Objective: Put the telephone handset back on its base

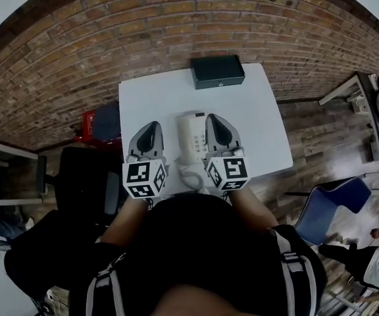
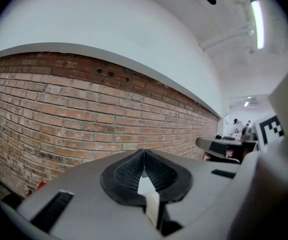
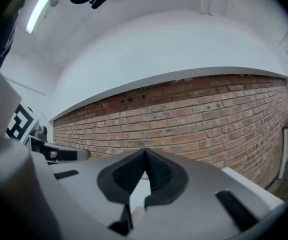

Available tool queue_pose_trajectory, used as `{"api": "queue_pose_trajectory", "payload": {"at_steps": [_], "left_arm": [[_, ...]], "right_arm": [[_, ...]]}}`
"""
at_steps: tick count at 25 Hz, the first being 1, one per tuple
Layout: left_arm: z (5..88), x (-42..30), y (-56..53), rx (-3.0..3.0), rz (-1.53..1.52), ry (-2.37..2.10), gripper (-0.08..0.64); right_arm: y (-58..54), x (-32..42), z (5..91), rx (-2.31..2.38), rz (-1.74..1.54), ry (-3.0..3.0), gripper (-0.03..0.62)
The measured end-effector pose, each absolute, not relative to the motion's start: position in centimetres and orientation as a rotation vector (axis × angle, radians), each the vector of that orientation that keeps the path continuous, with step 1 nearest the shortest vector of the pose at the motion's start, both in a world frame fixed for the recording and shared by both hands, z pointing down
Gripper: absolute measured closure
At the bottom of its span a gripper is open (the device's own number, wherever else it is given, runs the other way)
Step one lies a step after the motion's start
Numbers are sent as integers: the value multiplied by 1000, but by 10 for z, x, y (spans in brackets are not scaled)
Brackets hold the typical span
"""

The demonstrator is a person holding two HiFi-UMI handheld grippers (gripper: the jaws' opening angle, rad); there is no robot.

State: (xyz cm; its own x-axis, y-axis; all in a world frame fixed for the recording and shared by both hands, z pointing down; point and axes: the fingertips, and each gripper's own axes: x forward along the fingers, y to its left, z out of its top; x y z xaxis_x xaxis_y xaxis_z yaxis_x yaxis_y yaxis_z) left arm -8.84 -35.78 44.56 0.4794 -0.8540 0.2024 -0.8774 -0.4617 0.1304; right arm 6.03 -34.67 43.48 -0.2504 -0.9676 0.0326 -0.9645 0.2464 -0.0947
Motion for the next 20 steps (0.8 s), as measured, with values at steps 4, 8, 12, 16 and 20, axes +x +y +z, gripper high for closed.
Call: {"api": "queue_pose_trajectory", "payload": {"at_steps": [4,8,12,16,20], "left_arm": [[449,-85,-358,2506,166,-1481,555],[450,-82,-359,2507,171,-1476,555],[449,-86,-361,2497,162,-1488,555],[450,-90,-361,2485,162,-1496,555],[452,-92,-361,2480,164,-1495,555]], "right_arm": [[-350,68,443,-1944,-193,2433,594],[-354,67,443,-1938,-198,2446,595],[-357,61,443,-1923,-198,2468,595],[-360,54,446,-1916,-204,2500,594],[-362,48,453,-1909,-229,2534,594]]}}
